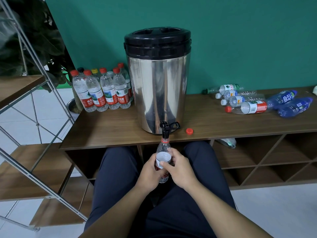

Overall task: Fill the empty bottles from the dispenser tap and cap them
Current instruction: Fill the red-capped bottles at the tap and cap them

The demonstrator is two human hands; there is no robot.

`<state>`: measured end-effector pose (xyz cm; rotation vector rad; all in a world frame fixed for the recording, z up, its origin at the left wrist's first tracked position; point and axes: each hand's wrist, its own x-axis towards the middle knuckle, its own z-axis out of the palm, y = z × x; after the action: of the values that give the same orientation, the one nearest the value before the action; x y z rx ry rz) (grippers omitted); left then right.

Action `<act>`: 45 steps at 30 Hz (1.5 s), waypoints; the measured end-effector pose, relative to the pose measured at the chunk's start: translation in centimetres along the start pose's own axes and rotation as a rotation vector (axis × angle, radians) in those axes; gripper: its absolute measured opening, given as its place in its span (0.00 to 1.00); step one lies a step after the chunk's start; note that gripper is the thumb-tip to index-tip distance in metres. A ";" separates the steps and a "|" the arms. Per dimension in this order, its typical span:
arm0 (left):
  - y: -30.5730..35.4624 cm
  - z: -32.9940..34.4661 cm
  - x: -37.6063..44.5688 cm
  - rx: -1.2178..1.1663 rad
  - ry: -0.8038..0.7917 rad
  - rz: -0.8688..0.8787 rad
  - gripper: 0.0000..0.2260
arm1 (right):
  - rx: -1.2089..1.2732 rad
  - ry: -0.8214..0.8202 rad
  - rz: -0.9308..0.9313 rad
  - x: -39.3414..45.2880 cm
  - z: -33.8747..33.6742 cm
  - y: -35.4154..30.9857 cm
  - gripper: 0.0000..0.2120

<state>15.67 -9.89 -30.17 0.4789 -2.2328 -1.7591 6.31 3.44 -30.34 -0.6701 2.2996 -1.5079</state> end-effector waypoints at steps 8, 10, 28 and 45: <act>-0.1 0.1 -0.1 -0.019 -0.005 -0.008 0.21 | 0.002 -0.002 0.004 -0.2 -0.1 -0.2 0.30; -0.1 0.1 0.0 -0.017 -0.005 -0.010 0.21 | -0.006 -0.001 0.004 -0.2 -0.2 -0.3 0.30; 0.1 0.1 -0.2 -0.014 0.000 -0.011 0.21 | -0.016 -0.004 -0.001 -0.4 -0.3 -0.4 0.31; -0.2 0.1 -0.1 -0.006 0.006 0.002 0.19 | -0.007 0.000 -0.032 -0.5 -0.2 -0.4 0.28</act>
<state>15.75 -9.78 -30.34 0.4793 -2.2233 -1.7604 6.68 3.72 -29.84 -0.7117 2.3055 -1.5147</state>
